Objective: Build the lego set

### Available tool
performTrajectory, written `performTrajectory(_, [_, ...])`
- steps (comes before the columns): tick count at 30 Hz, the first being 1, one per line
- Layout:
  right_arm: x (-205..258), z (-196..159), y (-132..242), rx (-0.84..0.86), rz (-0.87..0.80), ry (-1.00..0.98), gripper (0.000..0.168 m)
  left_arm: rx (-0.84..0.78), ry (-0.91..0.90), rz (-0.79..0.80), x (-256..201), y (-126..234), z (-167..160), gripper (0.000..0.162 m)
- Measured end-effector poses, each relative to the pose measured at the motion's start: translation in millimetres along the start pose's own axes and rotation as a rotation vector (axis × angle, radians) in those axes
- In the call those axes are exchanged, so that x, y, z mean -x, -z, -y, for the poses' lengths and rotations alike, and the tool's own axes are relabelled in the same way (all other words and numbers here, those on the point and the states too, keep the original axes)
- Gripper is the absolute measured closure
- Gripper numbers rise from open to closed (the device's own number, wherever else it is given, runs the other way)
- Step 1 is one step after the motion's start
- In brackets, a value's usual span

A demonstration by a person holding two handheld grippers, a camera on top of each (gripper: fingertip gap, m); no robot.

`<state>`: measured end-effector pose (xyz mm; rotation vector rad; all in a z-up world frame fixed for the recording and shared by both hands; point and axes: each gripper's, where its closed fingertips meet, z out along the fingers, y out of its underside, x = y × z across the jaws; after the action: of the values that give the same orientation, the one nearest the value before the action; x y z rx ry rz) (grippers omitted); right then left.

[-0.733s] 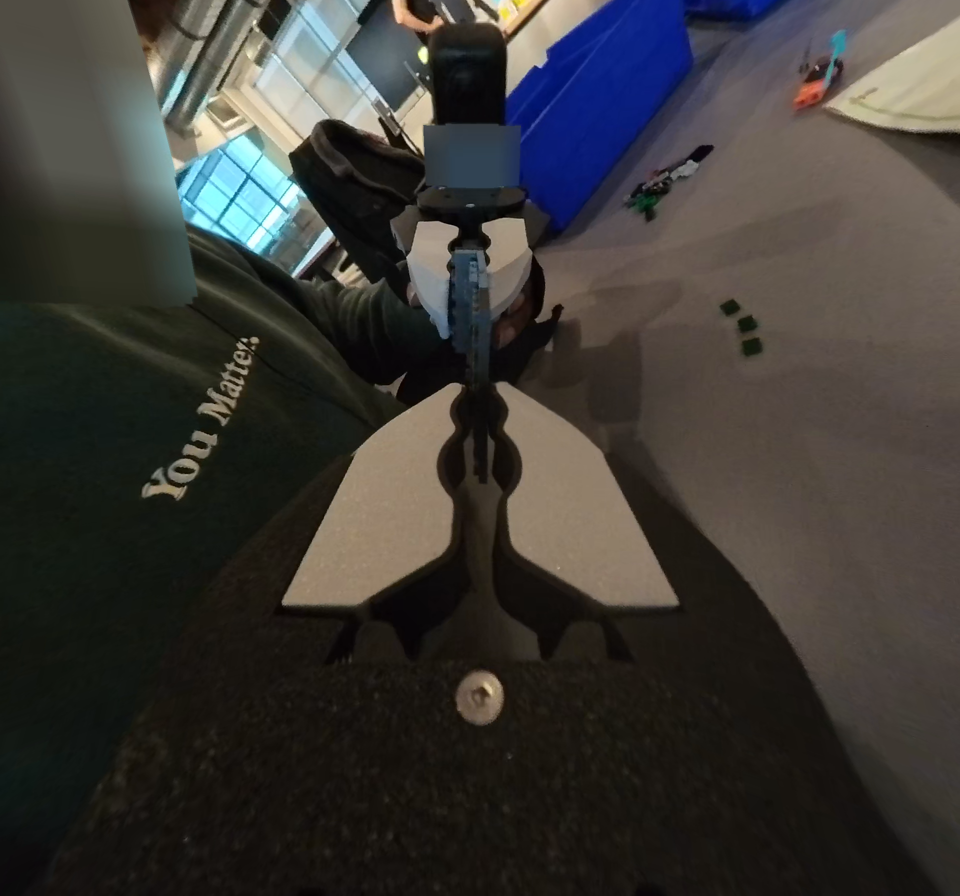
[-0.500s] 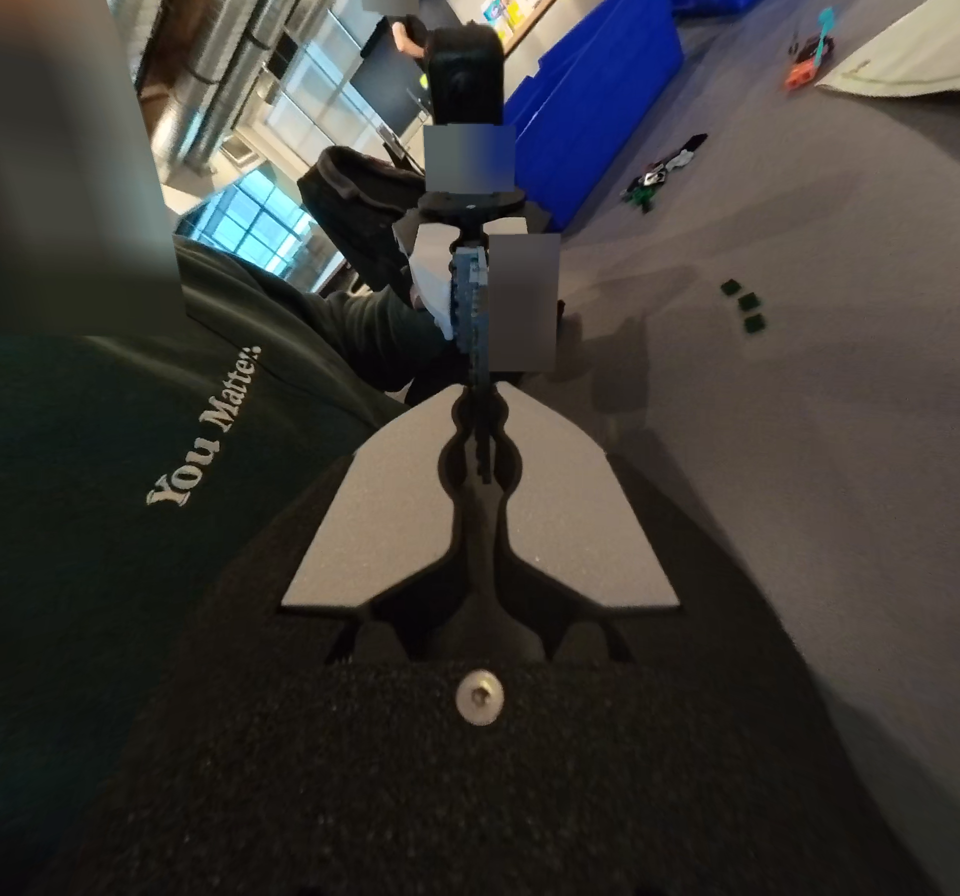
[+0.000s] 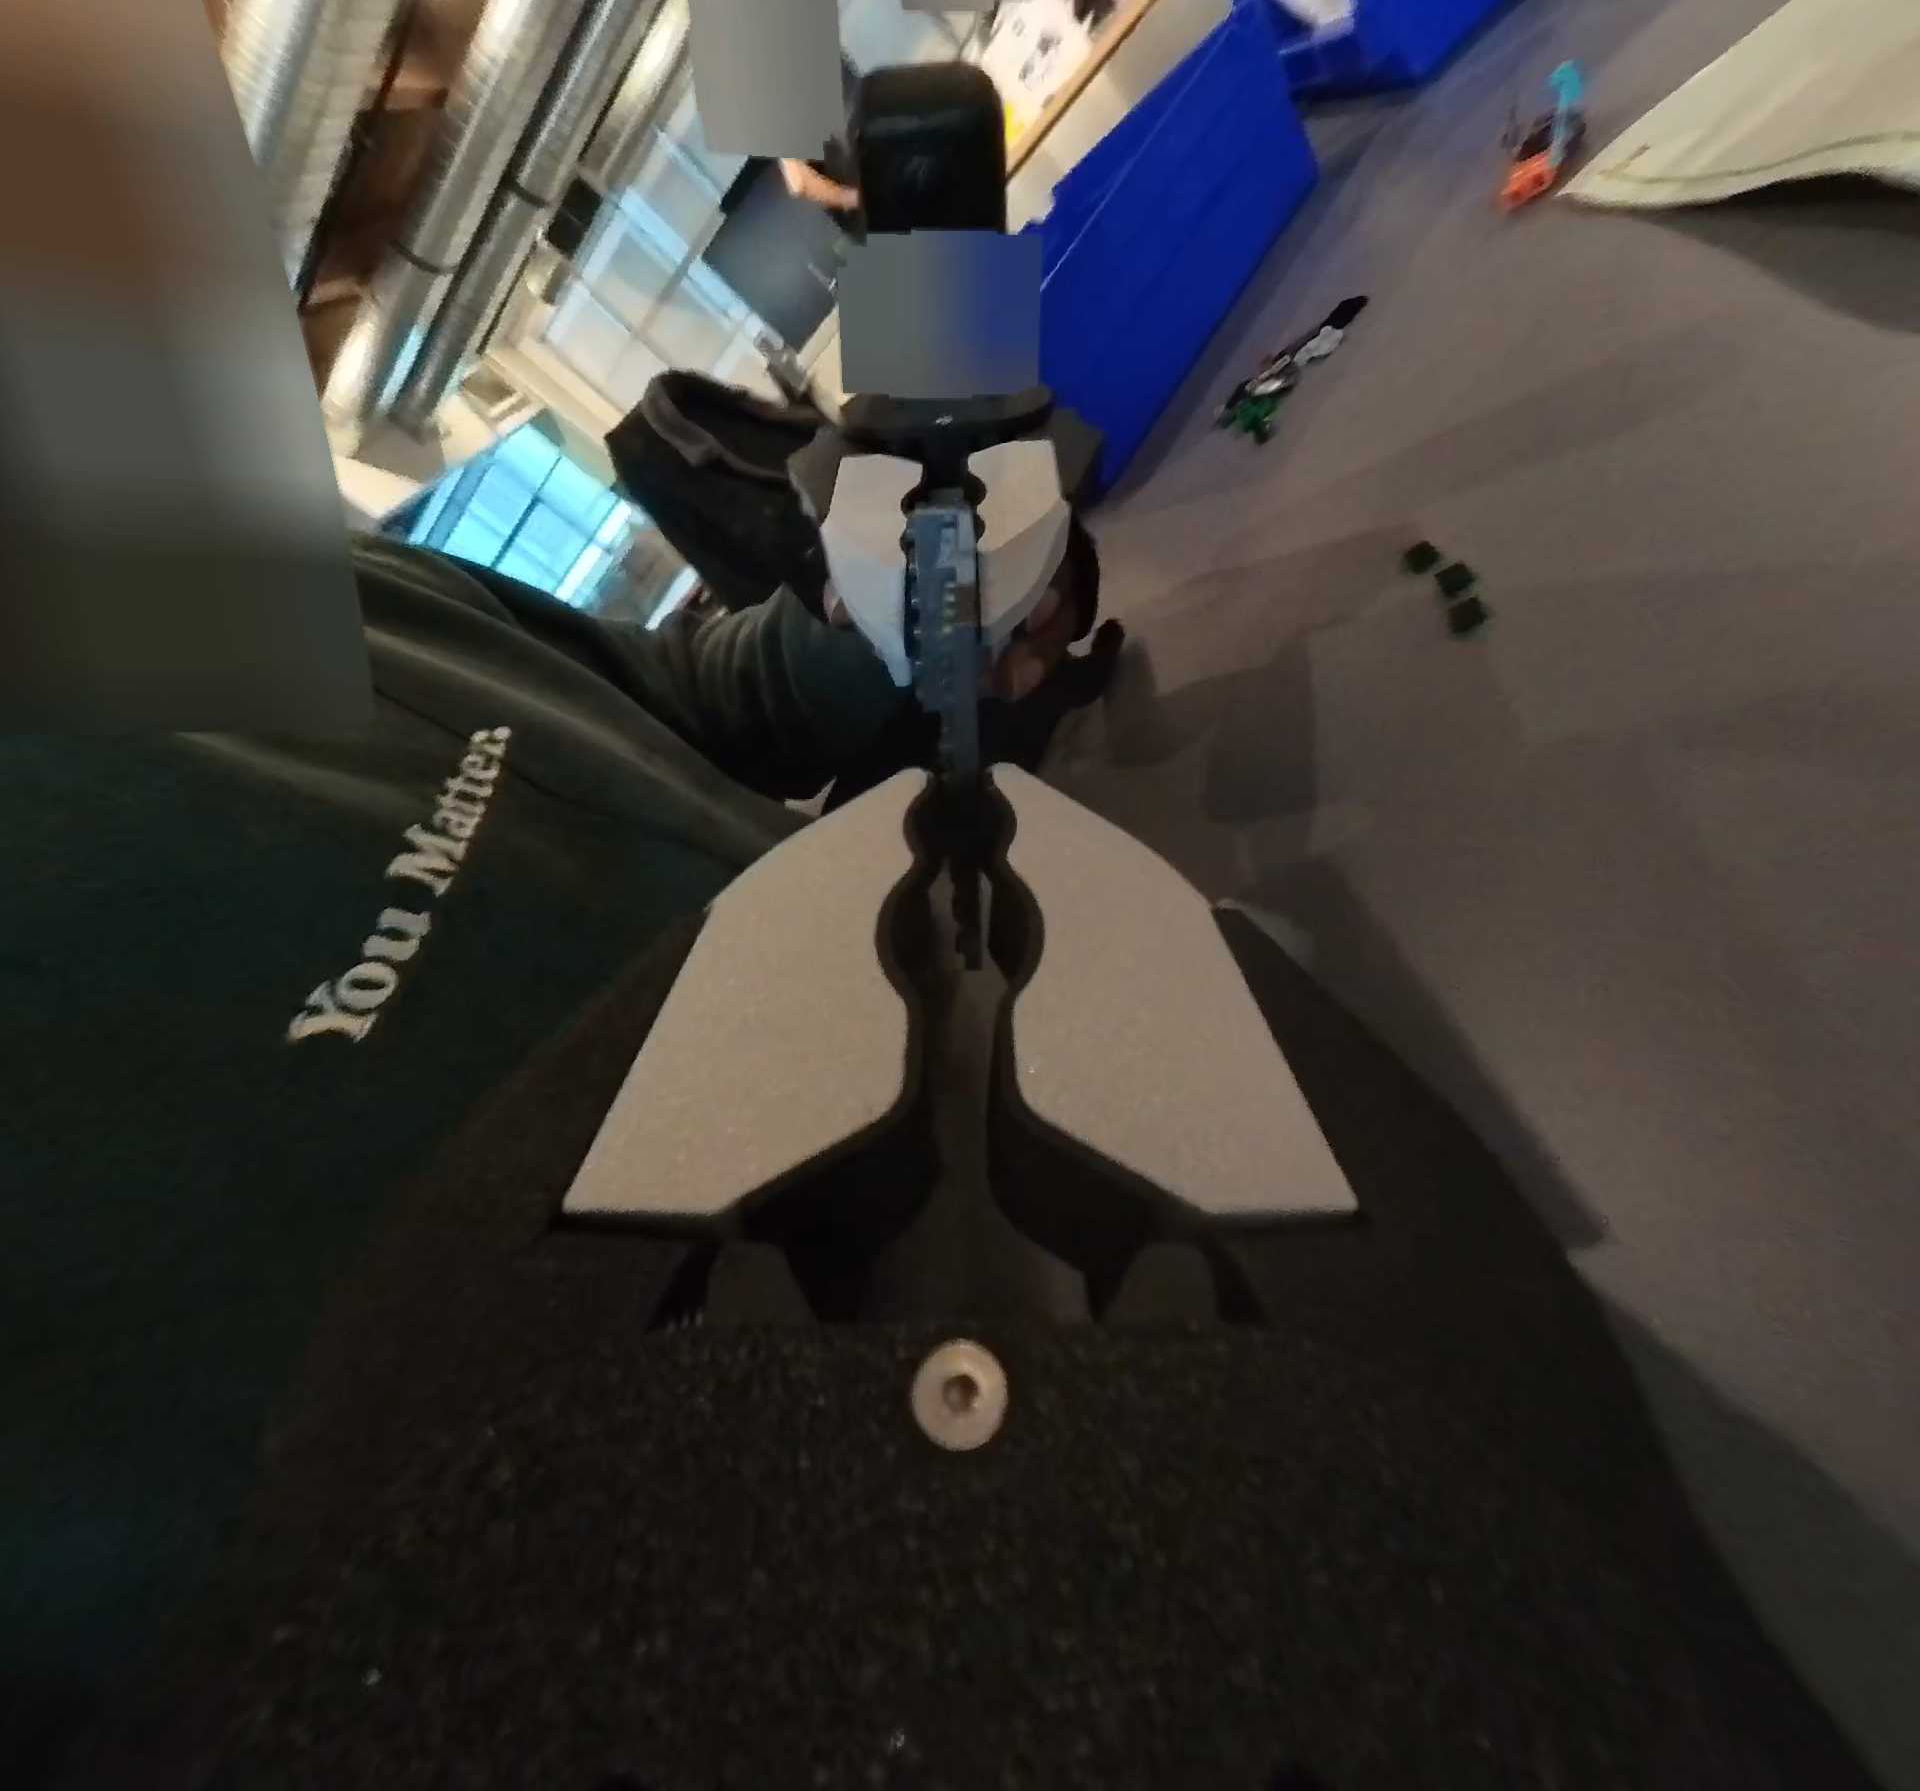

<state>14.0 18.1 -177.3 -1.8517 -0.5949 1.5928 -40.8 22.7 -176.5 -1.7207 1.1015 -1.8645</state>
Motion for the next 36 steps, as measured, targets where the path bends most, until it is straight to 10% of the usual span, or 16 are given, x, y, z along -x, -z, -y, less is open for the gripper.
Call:
performTrajectory(1, [-1.7, 0.1, 1.1, -0.006, -0.010, -0.008, 0.162, 0.003, 0.002, 0.004, 1.6, -1.1, 0.1, 0.147])
performTrajectory(17, [-0.8, 7.0, 12.6, -0.108, 0.042, -0.096, 0.162, -0.008, -0.068, 0.069, 11.1, -9.5, 12.8, 0.127])
performTrajectory(36, [-8.3, 12.6, 8.5, -0.177, 0.162, -0.515, 0.163, 0.219, -0.936, 0.484, 26.3, -14.0, 10.2, 0.067])
